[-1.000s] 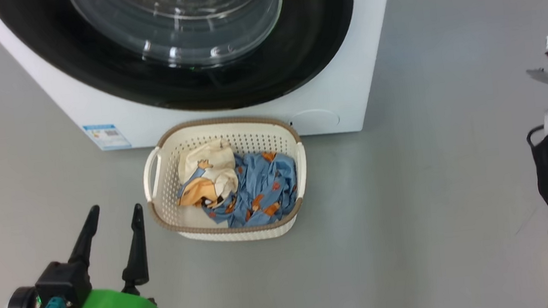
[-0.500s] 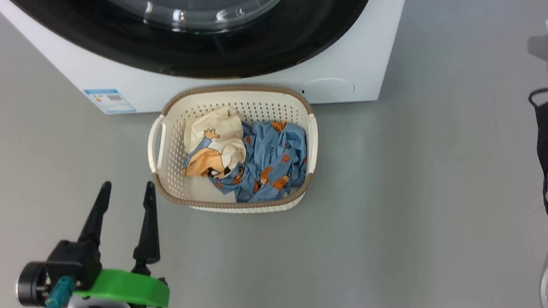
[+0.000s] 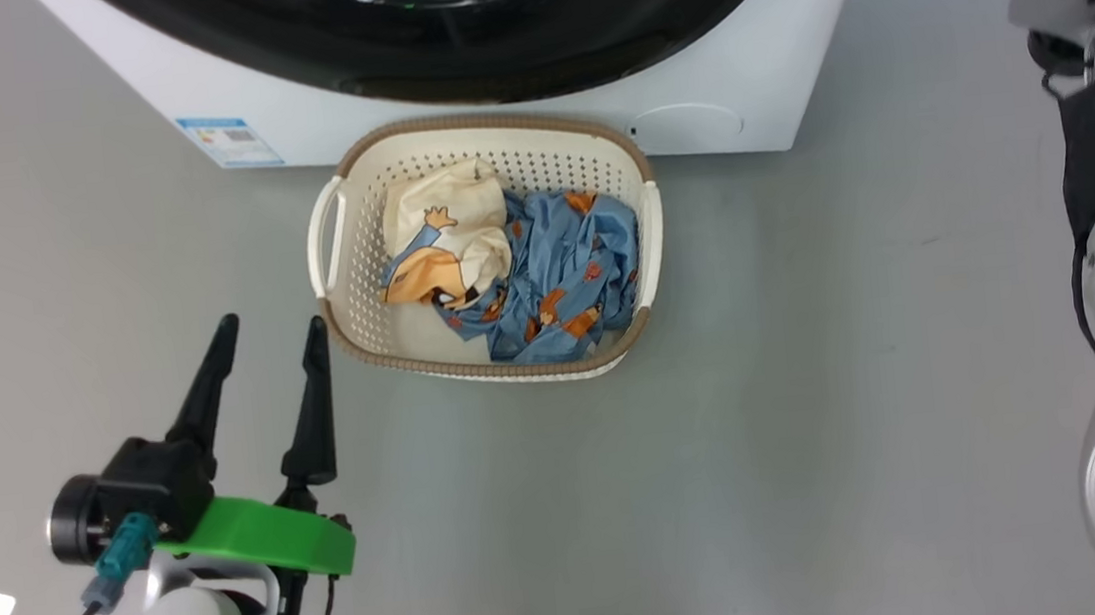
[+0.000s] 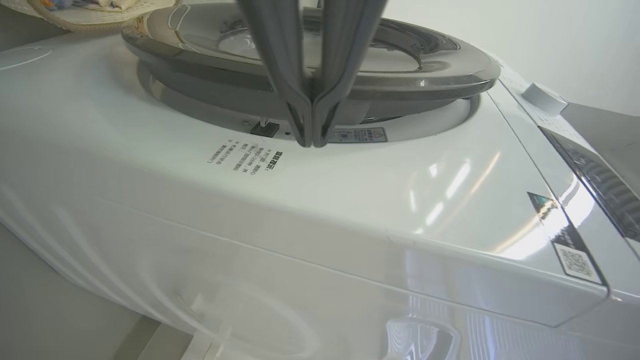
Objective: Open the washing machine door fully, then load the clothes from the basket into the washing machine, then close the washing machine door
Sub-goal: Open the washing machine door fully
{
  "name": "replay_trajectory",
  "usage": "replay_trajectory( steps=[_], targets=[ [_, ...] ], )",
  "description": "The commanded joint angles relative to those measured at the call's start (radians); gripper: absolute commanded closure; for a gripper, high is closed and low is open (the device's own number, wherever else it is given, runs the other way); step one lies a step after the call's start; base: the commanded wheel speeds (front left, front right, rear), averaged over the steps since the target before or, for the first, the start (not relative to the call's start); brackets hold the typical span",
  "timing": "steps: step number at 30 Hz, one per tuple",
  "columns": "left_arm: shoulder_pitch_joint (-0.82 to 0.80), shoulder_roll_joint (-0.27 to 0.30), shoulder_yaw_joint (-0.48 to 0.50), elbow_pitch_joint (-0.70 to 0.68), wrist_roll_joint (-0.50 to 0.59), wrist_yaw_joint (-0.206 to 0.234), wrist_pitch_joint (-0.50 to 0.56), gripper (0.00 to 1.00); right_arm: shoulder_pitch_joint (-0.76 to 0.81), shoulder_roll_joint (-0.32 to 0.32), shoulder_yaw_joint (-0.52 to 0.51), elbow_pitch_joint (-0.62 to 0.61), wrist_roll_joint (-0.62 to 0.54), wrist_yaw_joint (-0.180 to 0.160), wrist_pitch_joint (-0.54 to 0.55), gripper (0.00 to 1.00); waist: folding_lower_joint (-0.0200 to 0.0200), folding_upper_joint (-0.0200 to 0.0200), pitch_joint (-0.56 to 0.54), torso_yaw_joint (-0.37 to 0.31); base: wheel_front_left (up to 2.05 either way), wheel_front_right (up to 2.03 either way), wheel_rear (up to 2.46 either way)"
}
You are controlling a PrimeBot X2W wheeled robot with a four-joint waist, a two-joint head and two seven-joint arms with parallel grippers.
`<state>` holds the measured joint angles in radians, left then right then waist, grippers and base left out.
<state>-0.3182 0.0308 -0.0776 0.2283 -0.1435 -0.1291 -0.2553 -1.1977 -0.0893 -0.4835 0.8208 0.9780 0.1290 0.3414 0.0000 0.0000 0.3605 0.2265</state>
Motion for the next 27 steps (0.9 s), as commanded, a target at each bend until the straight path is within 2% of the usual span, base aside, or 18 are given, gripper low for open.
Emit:
replay_trajectory(
  steps=[1, 10, 27],
  targets=[
    [-0.026, 0.020, 0.022, -0.020, -0.011, 0.004, -0.006, 0.00, -0.063, 0.023, -0.001, -0.005, -0.011, 0.002, 0.028, 1.00, 0.0000, 0.0000, 0.018, 0.014, 0.00, 0.00, 0.00],
    [-0.045, 0.020, -0.004, -0.025, -0.032, 0.016, -0.006, 0.00, -0.161, 0.030, -0.029, 0.058, -0.036, 0.002, 0.108, 1.00, 0.0000, 0.0000, 0.064, 0.032, 0.00, 0.00, 0.00],
    [-0.099, 0.020, -0.057, -0.032, -0.065, 0.037, -0.006, 0.00, -0.323, 0.038, -0.018, 0.163, -0.142, 0.002, 0.136, 1.00, 0.0000, 0.0000, 0.143, 0.048, 0.00, 0.00, 0.00]
  ],
)
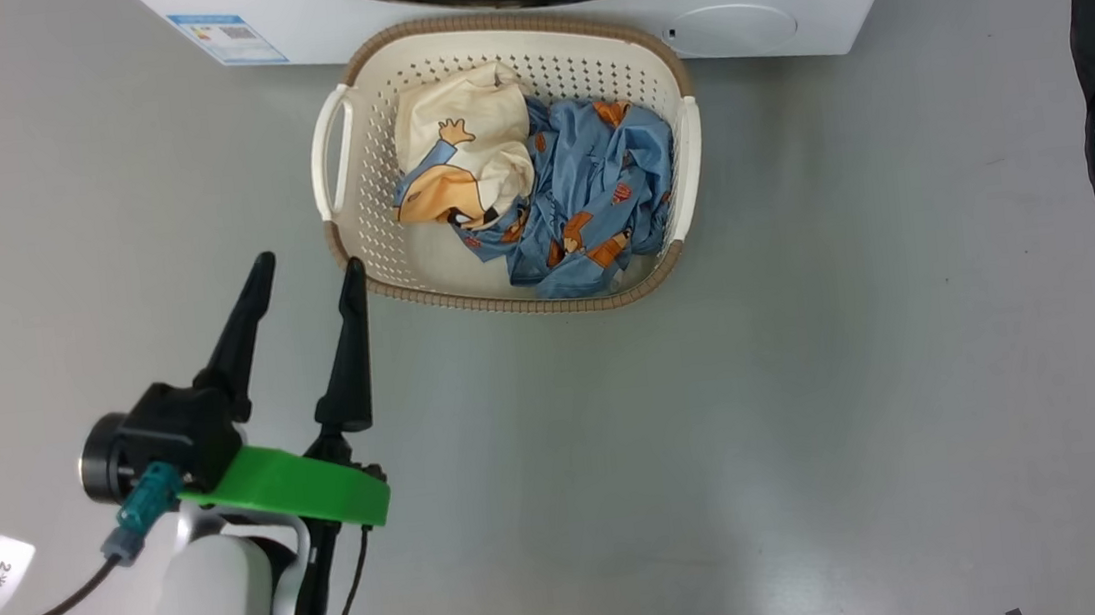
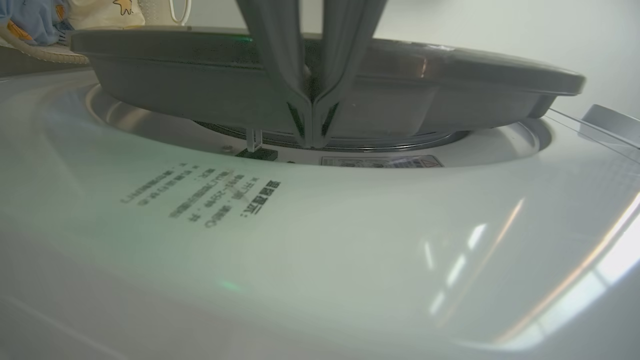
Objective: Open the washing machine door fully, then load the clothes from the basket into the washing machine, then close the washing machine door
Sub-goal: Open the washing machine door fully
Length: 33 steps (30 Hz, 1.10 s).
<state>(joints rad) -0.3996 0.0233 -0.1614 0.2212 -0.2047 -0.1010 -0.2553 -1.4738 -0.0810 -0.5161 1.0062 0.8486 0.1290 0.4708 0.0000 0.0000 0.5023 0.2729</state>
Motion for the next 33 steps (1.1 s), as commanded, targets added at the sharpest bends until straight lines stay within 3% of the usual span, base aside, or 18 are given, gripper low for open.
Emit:
replay_trajectory(
  steps=[1, 19, 33],
  targets=[
    [-0.019, 0.027, 0.025, -0.024, -0.006, 0.010, -0.006, 0.00, -0.054, 0.030, 0.015, -0.016, -0.016, 0.002, 0.004, 1.00, 0.0000, 0.0000, 0.002, 0.003, 0.00, 0.00, 0.00],
    [-0.020, 0.027, -0.006, -0.028, -0.033, 0.021, -0.006, 0.00, -0.130, 0.022, -0.020, 0.075, -0.092, 0.002, -0.033, 1.00, 0.0000, 0.0000, 0.025, 0.030, 0.00, 0.00, 0.00],
    [-0.023, 0.027, -0.004, -0.044, -0.031, 0.029, -0.006, 0.00, -0.097, -0.001, -0.014, 0.079, -0.075, 0.002, 0.247, 1.00, 0.0000, 0.0000, 0.001, 0.027, 0.00, 0.00, 0.00]
  ],
)
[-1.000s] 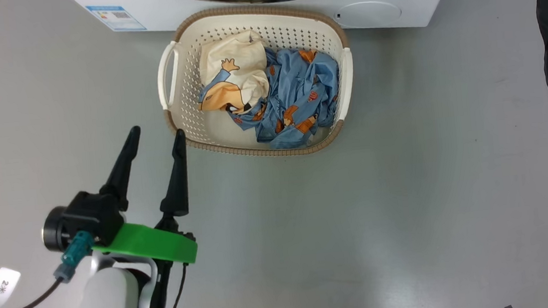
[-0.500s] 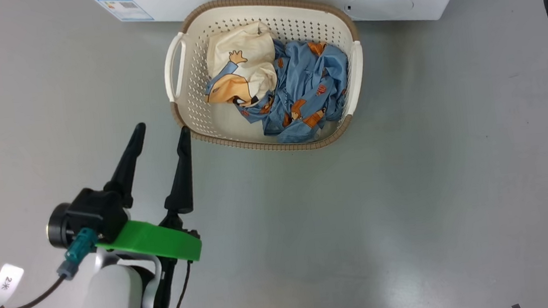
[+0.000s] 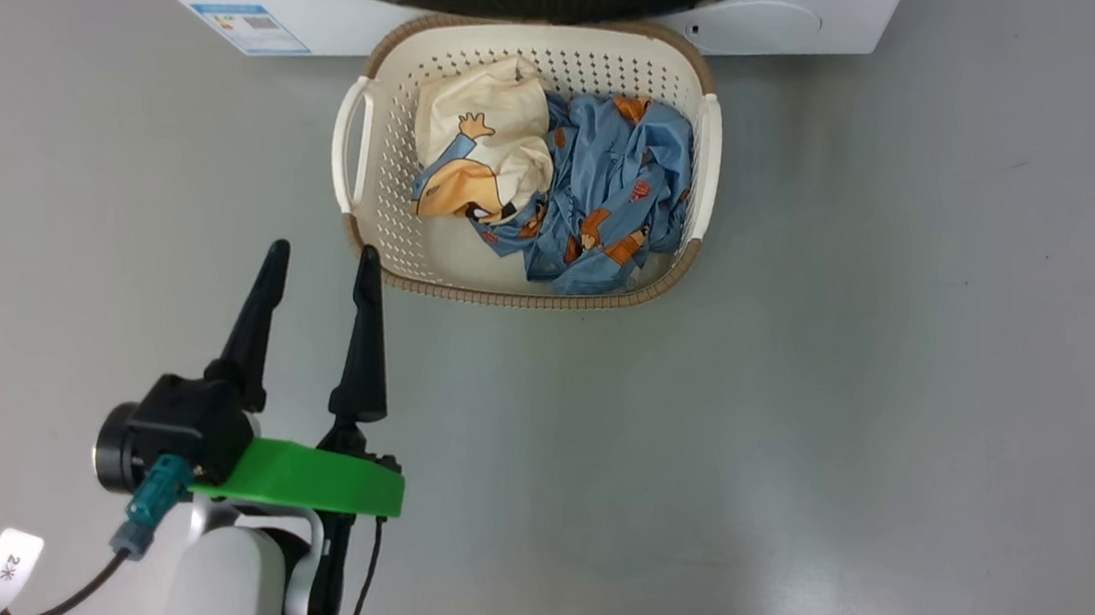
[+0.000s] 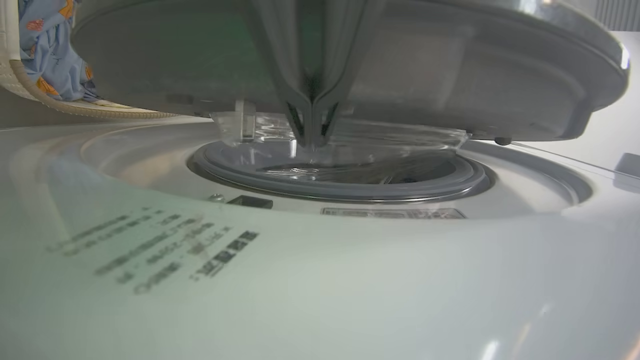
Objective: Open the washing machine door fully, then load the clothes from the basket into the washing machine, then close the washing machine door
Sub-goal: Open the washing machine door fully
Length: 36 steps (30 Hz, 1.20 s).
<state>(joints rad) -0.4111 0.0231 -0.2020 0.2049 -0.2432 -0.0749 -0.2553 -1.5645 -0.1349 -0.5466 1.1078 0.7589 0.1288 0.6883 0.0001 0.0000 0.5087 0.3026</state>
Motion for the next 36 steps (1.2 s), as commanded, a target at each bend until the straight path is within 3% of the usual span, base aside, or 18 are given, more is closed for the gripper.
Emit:
replay_trajectory(
  steps=[1, 13, 22, 29, 36],
  targets=[
    [-0.010, 0.027, 0.038, -0.029, 0.010, 0.002, -0.006, 0.00, 0.003, 0.050, 0.018, -0.032, 0.017, 0.002, 0.050, 1.00, 0.0000, 0.0000, -0.010, -0.004, 0.00, 0.00, 0.00],
    [0.013, 0.027, 0.058, -0.038, 0.026, -0.009, -0.006, 0.00, 0.161, 0.068, 0.043, -0.226, 0.126, 0.002, 0.437, 1.00, 0.0000, 0.0000, -0.063, -0.018, 0.00, 0.00, 0.00],
    [0.040, 0.027, 0.076, -0.040, 0.037, -0.019, -0.006, 0.00, 0.282, 0.084, 0.038, -0.325, 0.209, 0.002, 0.644, 1.00, 0.0000, 0.0000, -0.113, -0.017, 0.00, 0.00, 0.00],
    [0.051, 0.027, 0.081, -0.044, 0.042, -0.028, -0.006, 0.00, 0.365, 0.084, 0.159, -0.358, 0.342, 0.002, 0.674, 1.00, 0.0000, 0.0000, -0.144, -0.004, 0.00, 0.00, 0.00],
    [0.068, 0.027, 0.074, -0.051, 0.041, -0.032, -0.006, 0.00, 0.482, 0.085, 0.347, -0.395, 0.489, 0.002, 0.648, 1.00, 0.0000, 0.0000, -0.169, 0.012, 0.00, 0.00, 0.00]
  ],
)
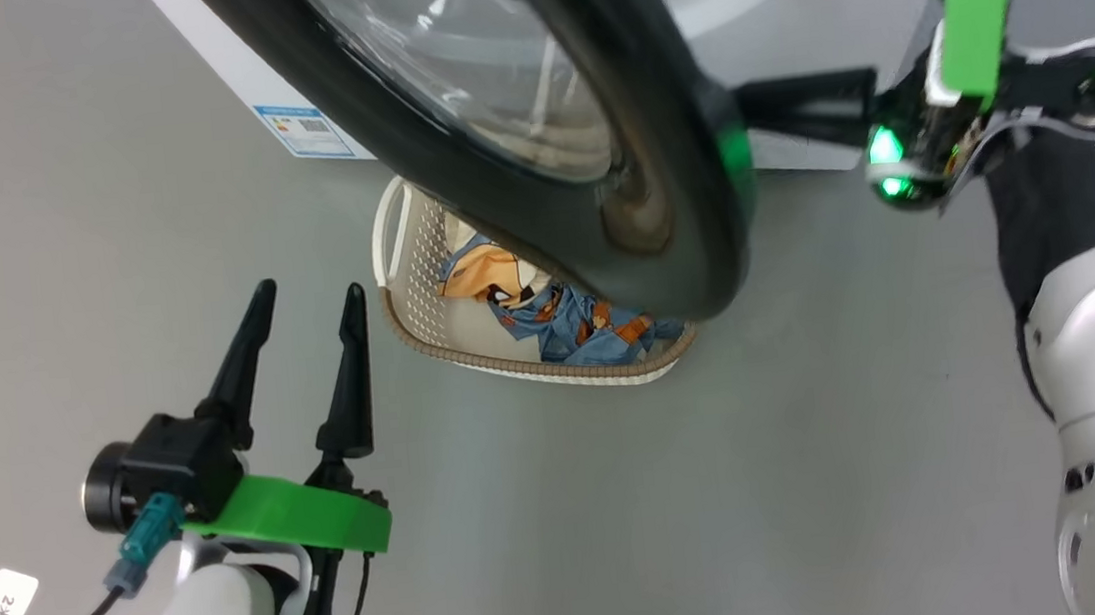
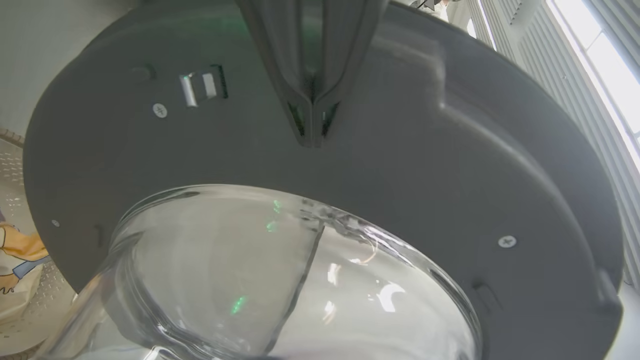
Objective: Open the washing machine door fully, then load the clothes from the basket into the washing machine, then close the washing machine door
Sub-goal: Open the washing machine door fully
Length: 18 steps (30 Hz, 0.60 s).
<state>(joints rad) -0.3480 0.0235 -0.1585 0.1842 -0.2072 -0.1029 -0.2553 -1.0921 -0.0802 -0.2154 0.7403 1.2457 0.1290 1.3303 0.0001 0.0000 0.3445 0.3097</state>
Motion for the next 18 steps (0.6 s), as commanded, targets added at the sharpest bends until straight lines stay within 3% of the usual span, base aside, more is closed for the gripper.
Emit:
replay_trajectory(
  steps=[1, 18],
  targets=[
    [0.006, 0.027, 0.029, -0.031, 0.003, -0.004, -0.006, 0.00, 0.024, 0.030, 0.042, -0.033, 0.020, 0.002, -0.001, 1.00, -0.0001, 0.0000, -0.007, 0.006, 0.00, 0.00, 0.00],
    [0.013, 0.027, 0.017, -0.043, -0.010, -0.001, -0.006, 0.00, 0.164, 0.030, 0.461, -0.095, 0.334, 0.002, -0.192, 1.00, -0.0001, 0.0000, -0.023, 0.039, 0.00, 0.00, 0.00]
  ],
)
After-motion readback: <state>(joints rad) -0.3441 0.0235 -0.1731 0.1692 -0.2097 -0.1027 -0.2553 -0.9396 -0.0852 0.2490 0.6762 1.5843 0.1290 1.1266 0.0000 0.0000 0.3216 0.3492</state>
